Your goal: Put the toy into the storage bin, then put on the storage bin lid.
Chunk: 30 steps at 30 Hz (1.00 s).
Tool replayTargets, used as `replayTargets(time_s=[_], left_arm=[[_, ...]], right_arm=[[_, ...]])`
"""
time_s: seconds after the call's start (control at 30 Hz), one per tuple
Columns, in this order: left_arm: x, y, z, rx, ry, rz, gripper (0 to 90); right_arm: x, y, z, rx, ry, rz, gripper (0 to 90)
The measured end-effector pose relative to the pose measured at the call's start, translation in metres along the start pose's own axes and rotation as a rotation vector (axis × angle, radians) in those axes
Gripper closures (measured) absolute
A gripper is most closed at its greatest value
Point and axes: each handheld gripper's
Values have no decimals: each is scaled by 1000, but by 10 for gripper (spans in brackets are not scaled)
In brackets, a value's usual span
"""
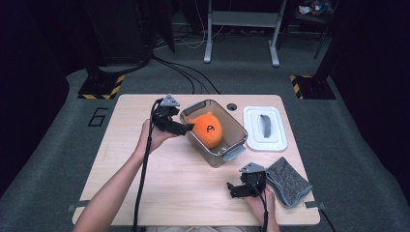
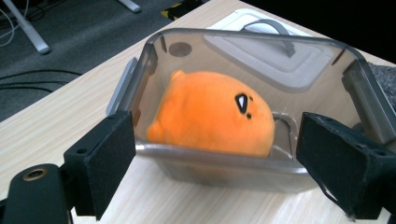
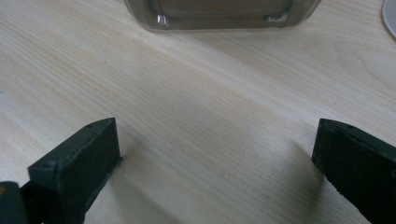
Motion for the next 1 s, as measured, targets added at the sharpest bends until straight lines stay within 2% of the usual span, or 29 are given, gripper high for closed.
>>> replayTargets(time_s=[0.03, 0.13, 0.33, 0.37, 0.4, 0.53, 0.6, 0.67, 0.77, 0.9, 1.0], left_arm=[[4, 4, 0, -6, -7, 12, 117], [13, 11, 0, -14, 6, -10, 117], [34, 22, 3, -27, 26, -20, 117], [38, 23, 3, -32, 26, -23, 117], [42, 23, 3, -36, 31, -24, 117], [56, 26, 5, -39, 41, -16, 117], [62, 27, 6, -28, 61, -22, 117], [67, 28, 7, -46, 55, -27, 117], [77, 30, 6, -55, 56, -36, 117], [88, 30, 5, -56, 63, -30, 116], [97, 31, 4, -70, 61, -26, 116]], right_arm=[[0, 0, -1, 0, 9, -1, 3], [0, 0, -1, 1, 10, -1, 3], [0, -1, -2, 1, 19, -7, 3], [0, 0, -1, 2, 15, -3, 3], [-1, 0, 1, 8, -15, 2, 3], [-1, 0, 0, 6, -12, 3, 2], [-1, 0, 1, 16, -24, 4, 2], [-1, 1, 2, 17, -32, 9, 10], [-1, 1, -1, 2, -12, -7, 13], [-6, 8, -4, -1, -24, -9, 12], [-9, 13, -8, 6, -12, -21, 12]])
Point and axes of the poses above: each handheld gripper's, and its own axes: y roughly backward along the jaws, x roughly out of its underside, z roughly to its left, and after that the axes turned 14 degrees about x, right-handed
